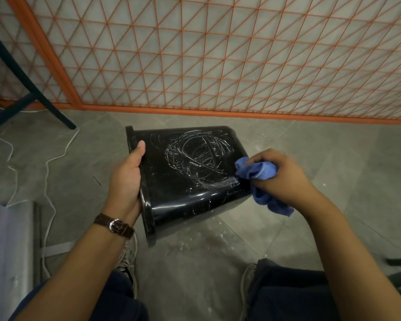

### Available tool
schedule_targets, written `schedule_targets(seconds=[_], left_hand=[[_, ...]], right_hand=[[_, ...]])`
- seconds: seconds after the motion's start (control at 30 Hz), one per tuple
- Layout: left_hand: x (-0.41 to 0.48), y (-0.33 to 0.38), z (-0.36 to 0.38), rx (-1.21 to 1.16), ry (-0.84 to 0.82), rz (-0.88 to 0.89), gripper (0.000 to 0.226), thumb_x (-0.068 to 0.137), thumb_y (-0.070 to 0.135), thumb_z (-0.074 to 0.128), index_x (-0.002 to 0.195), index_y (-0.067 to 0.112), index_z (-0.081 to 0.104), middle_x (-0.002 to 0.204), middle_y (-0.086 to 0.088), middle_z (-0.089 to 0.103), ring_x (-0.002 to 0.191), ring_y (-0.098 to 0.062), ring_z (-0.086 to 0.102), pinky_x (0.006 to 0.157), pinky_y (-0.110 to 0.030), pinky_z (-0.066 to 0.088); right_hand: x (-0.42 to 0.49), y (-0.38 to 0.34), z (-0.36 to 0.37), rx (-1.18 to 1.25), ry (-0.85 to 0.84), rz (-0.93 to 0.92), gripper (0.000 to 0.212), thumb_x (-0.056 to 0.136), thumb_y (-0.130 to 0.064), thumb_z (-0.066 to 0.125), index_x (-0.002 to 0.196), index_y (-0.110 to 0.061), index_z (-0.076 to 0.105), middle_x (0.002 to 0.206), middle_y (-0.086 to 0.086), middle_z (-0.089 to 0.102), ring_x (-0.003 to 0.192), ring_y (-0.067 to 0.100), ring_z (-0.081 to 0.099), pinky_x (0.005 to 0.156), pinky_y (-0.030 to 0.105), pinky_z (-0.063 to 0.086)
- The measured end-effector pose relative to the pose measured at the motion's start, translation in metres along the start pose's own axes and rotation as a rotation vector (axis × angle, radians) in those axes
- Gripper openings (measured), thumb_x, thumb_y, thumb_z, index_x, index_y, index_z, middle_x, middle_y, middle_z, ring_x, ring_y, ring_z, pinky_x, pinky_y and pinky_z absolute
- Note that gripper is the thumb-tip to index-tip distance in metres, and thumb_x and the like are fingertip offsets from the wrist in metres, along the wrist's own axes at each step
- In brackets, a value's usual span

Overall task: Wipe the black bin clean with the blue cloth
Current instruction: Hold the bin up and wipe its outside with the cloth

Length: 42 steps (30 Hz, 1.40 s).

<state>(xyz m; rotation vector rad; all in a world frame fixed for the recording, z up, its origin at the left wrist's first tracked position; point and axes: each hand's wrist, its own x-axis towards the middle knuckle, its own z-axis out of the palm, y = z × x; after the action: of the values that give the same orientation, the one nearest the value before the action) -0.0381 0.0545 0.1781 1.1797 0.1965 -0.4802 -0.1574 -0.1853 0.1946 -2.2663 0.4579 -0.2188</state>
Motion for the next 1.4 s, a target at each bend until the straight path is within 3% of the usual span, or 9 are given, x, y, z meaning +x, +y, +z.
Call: schedule_targets(seconds=[0.1, 0.2, 0.27, 0.43, 0.63, 0.8, 1.0, 1.17, 1.4], left_hand=[[-0.005, -0.001, 0.006, -0.031, -0.008, -0.002, 0.028, 0.091, 0.035, 0.053, 0.094, 0.012, 0.07, 0.096, -0.009, 0.074, 0.089, -0.024, 0.071, 0.087, -0.044, 0.054], [-0.007, 0.0, 0.006, -0.033, 0.045, 0.023, 0.027, 0.09, 0.035, 0.055, 0.093, 0.013, 0.071, 0.097, -0.008, 0.074, 0.091, -0.025, 0.07, 0.088, -0.044, 0.054], [-0.007, 0.001, 0.004, -0.019, 0.06, 0.03, 0.026, 0.09, 0.035, 0.056, 0.092, 0.014, 0.072, 0.096, -0.007, 0.074, 0.09, -0.024, 0.071, 0.087, -0.044, 0.054], [-0.01, -0.001, 0.011, 0.003, -0.005, 0.03, 0.024, 0.091, 0.031, 0.055, 0.091, 0.012, 0.07, 0.089, -0.006, 0.075, 0.082, -0.021, 0.072, 0.078, -0.038, 0.058], [-0.009, 0.0, 0.006, 0.061, -0.01, 0.071, 0.026, 0.09, 0.033, 0.054, 0.096, 0.014, 0.07, 0.101, -0.011, 0.073, 0.095, -0.028, 0.069, 0.087, -0.045, 0.053], [-0.009, -0.001, 0.013, -0.019, -0.017, 0.013, 0.027, 0.09, 0.028, 0.055, 0.101, 0.007, 0.068, 0.102, -0.015, 0.071, 0.091, -0.028, 0.069, 0.082, -0.043, 0.057], [-0.008, 0.001, 0.006, -0.011, 0.0, 0.045, 0.028, 0.089, 0.03, 0.056, 0.103, 0.009, 0.069, 0.108, -0.016, 0.07, 0.099, -0.031, 0.068, 0.089, -0.047, 0.052], [-0.01, -0.003, 0.014, -0.03, -0.051, 0.035, 0.026, 0.092, 0.026, 0.051, 0.097, 0.007, 0.069, 0.096, -0.013, 0.073, 0.086, -0.026, 0.07, 0.078, -0.039, 0.058], [-0.005, -0.008, 0.009, 0.033, 0.011, 0.048, 0.023, 0.089, 0.027, 0.057, 0.089, 0.012, 0.073, 0.095, -0.012, 0.074, 0.088, -0.028, 0.071, 0.08, -0.041, 0.055]], right_hand=[[-0.002, -0.007, 0.007, 0.049, 0.132, -0.058, 0.039, 0.076, -0.008, 0.068, 0.082, -0.046, 0.058, 0.1, -0.015, 0.053, 0.08, -0.007, 0.058, 0.068, 0.015, 0.046], [-0.007, -0.015, 0.018, 0.071, -0.016, -0.118, 0.042, 0.077, -0.007, 0.071, 0.09, -0.046, 0.06, 0.102, -0.011, 0.051, 0.074, 0.005, 0.063, 0.063, 0.028, 0.054], [-0.006, -0.014, 0.013, 0.041, -0.079, -0.097, 0.035, 0.075, -0.007, 0.071, 0.087, -0.039, 0.065, 0.1, -0.005, 0.057, 0.077, 0.006, 0.063, 0.071, 0.018, 0.051], [0.001, -0.009, 0.011, 0.092, 0.161, -0.009, 0.032, 0.074, -0.008, 0.068, 0.076, -0.04, 0.062, 0.086, -0.014, 0.058, 0.074, -0.003, 0.059, 0.064, 0.008, 0.043], [-0.004, -0.013, 0.021, 0.077, -0.131, -0.115, 0.035, 0.07, 0.003, 0.071, 0.09, -0.026, 0.069, 0.097, -0.007, 0.058, 0.084, -0.013, 0.055, 0.076, 0.002, 0.039], [0.003, -0.009, 0.014, 0.056, 0.142, -0.037, 0.025, 0.074, -0.007, 0.069, 0.081, -0.031, 0.066, 0.094, -0.006, 0.06, 0.082, 0.0, 0.058, 0.074, 0.011, 0.044], [-0.005, -0.015, 0.022, 0.13, -0.14, -0.126, 0.034, 0.071, 0.003, 0.071, 0.09, -0.025, 0.069, 0.1, -0.008, 0.057, 0.089, -0.01, 0.054, 0.08, 0.004, 0.04], [0.001, -0.013, 0.024, 0.022, 0.155, -0.075, 0.029, 0.075, -0.008, 0.068, 0.086, -0.034, 0.065, 0.098, -0.011, 0.057, 0.085, 0.0, 0.056, 0.074, 0.015, 0.043], [-0.003, -0.018, 0.031, 0.149, -0.105, -0.036, 0.022, 0.074, -0.009, 0.069, 0.077, -0.031, 0.067, 0.092, -0.01, 0.064, 0.08, -0.006, 0.06, 0.073, 0.014, 0.046]])
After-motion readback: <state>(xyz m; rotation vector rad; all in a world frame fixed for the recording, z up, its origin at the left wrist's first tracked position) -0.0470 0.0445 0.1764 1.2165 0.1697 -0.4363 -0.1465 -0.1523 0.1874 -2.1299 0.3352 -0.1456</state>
